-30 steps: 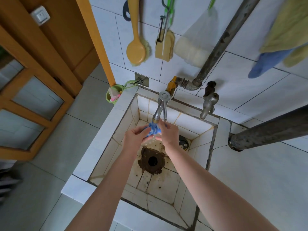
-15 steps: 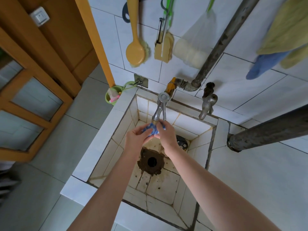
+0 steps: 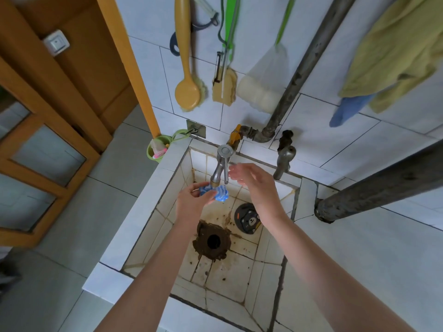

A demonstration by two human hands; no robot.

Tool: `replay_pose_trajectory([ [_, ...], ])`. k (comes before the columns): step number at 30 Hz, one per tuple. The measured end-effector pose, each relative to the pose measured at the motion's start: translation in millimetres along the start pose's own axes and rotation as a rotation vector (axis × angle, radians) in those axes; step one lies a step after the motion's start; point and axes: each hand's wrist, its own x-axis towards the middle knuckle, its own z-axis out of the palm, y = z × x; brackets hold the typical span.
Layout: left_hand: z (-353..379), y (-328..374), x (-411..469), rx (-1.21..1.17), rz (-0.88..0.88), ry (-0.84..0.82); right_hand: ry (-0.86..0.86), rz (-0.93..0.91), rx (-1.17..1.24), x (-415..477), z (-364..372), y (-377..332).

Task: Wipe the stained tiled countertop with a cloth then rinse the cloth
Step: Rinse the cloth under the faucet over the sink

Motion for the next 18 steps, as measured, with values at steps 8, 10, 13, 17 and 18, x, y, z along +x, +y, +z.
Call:
replay_pose_trajectory([
  [8,-7.0,8.5,-2.8,0.026,0.033,-0.031,-0.158,-0.088,-0.145,-5.1,-5.5,-22.0],
  [10,-10.2,9.0,-5.4,0.042,0.031,-0.02,-0.148,-0.096,-0.157,-5.5,-3.8,-21.9],
  [13,-15.1,9.7,-7.8,0.009,0.024,-0.028,-0.13,-0.101,-0.204,-4.2,0.2,-20.1],
  [17,-18.2,11.3,-10.9,-0.02,0.024,-0.043,-0.083,-0.044,-0.263,-3.1,4.9,-13.0],
  [18,-18.3,11.3,-11.2,-0.018,0.025,-0.046,-0.078,-0.036,-0.281,-3.5,6.6,-12.0],
])
